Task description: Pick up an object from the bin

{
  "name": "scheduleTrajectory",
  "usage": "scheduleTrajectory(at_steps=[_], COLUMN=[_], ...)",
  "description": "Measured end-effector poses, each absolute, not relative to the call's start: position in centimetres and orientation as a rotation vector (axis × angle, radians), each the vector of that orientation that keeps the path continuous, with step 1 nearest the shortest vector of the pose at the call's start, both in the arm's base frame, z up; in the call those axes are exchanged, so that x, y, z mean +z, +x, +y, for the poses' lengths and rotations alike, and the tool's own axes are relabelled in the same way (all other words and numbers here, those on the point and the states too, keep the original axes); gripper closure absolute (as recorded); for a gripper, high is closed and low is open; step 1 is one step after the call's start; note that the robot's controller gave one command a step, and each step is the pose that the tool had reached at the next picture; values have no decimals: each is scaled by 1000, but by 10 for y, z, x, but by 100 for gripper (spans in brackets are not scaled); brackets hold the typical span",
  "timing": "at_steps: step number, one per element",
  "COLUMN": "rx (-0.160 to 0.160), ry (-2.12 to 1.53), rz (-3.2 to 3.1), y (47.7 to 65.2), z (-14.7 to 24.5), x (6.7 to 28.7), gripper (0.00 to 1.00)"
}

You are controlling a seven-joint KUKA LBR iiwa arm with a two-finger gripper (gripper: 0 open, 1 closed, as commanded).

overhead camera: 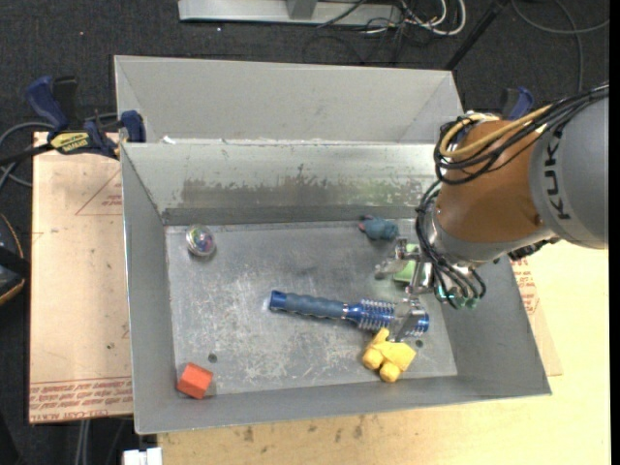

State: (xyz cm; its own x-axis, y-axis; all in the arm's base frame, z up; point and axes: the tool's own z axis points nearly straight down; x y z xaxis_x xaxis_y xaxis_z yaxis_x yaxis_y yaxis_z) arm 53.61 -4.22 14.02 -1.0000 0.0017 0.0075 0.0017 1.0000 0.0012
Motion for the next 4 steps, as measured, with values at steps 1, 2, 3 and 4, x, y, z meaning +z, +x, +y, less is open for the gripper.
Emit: scheduleTrajectory(at_steps=[1, 2, 3, 4], rx=[0, -1, 0, 1], ry=[195, 331, 332, 307], rz=[-3142, -3122, -3142, -3138], y=[546, 586, 590, 616], z=[-26, -18, -17, 9], x=[98, 74, 78, 275], gripper=[0, 0, 100, 100])
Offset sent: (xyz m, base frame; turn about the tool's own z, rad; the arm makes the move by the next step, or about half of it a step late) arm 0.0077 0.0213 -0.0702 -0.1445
